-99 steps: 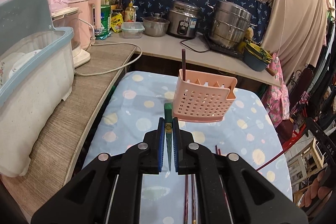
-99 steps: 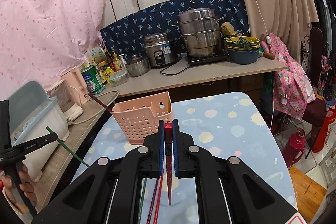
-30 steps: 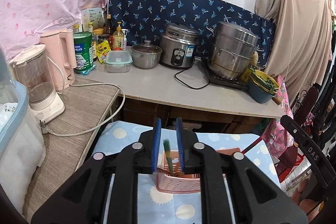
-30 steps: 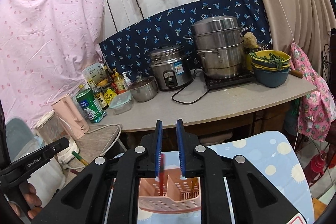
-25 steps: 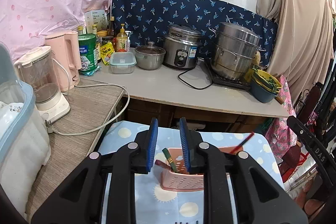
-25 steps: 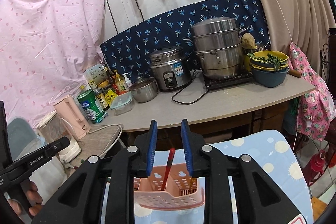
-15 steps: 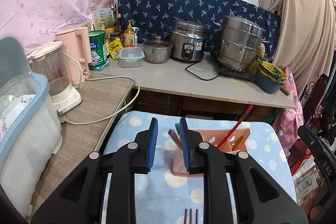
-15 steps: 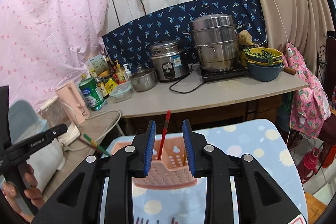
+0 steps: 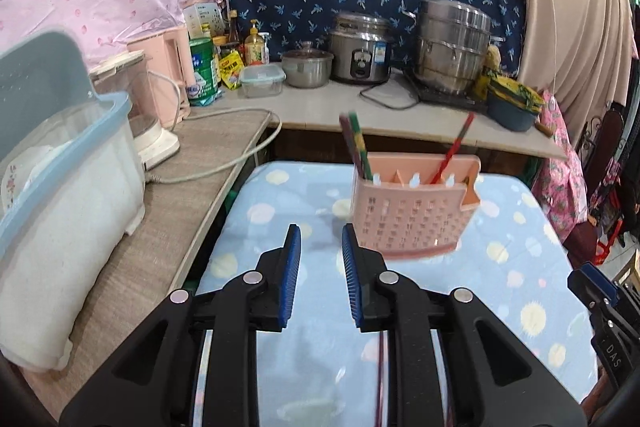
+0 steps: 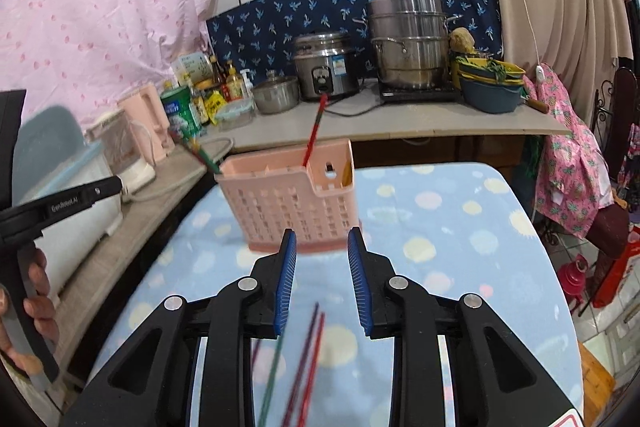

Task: Organize utensils
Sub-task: 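Move both open grippers back down to the remaining chopsticks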

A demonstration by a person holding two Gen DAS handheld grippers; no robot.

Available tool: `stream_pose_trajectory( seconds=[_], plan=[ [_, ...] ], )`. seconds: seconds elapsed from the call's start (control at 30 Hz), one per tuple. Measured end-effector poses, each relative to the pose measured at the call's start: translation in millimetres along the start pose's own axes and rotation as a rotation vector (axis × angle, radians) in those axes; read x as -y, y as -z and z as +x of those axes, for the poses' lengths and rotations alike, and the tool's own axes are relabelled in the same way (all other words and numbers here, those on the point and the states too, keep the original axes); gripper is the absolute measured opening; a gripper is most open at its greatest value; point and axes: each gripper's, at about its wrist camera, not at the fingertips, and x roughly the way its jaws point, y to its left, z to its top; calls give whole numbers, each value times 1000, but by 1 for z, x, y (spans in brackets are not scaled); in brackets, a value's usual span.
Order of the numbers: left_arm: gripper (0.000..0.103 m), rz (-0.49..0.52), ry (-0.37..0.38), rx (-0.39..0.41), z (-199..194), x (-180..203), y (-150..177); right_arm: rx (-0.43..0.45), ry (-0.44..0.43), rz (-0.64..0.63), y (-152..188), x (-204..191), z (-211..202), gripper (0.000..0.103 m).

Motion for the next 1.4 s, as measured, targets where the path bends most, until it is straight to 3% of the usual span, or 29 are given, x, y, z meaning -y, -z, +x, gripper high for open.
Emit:
stream_pose_trajectory(
  seconds=[0.3, 0.7, 0.93, 1.07, 1.4],
  plan=[
    [21, 11, 14, -104, 1, -7, 71, -91, 42, 3, 73, 9, -16, 26],
    [21, 11, 48, -224, 6, -6, 147, -192, 36, 19, 135, 14, -21, 26],
    [21, 45, 53, -259, 2, 4, 172, -233, 22, -16, 161, -2, -23, 26],
    [31, 47, 58, -276, 2, 7, 183, -257, 0, -23, 173, -11, -21, 26],
    [37, 51, 61, -289, -2, 9, 194, -279, -21, -38, 184, -28, -13, 26]
  ],
)
